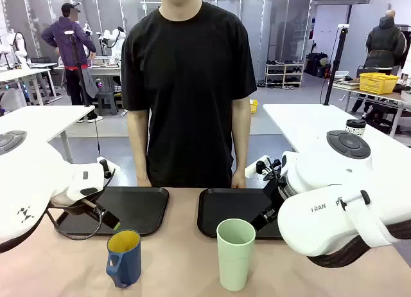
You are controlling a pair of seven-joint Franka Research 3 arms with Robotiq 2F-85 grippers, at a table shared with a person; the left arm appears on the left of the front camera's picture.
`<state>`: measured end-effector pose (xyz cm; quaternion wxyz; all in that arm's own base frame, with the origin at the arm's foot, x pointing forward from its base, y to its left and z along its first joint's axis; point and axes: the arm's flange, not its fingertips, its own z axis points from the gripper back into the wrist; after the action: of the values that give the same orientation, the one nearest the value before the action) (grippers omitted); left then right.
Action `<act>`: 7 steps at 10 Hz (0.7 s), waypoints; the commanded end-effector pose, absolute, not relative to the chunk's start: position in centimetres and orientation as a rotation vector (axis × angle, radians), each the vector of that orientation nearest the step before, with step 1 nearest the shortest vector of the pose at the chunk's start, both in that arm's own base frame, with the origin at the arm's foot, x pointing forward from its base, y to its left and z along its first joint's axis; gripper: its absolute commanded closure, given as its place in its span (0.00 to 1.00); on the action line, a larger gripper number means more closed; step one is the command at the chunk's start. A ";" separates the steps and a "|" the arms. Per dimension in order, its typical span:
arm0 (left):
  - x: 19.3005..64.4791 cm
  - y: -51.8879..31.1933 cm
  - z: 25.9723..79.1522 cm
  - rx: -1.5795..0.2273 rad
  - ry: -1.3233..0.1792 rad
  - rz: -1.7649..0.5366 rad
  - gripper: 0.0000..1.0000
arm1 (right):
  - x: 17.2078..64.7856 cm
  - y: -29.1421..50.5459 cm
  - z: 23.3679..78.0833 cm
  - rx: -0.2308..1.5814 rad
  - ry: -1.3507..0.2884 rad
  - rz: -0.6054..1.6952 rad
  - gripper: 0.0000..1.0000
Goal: Sort and store the cups by type.
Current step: Pick up the Reusable plastic cup.
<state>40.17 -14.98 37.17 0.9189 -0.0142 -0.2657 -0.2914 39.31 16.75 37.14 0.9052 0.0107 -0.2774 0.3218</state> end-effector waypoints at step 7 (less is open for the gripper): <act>40.2 -15.0 37.2 -0.029 -0.546 -0.600 0.00 | 39.3 16.7 37.1 0.022 -0.573 0.665 0.00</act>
<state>40.14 -15.07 37.17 0.9185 -0.0142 -0.2657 -0.2925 39.30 16.76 37.15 0.9048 0.0101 -0.2774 0.3229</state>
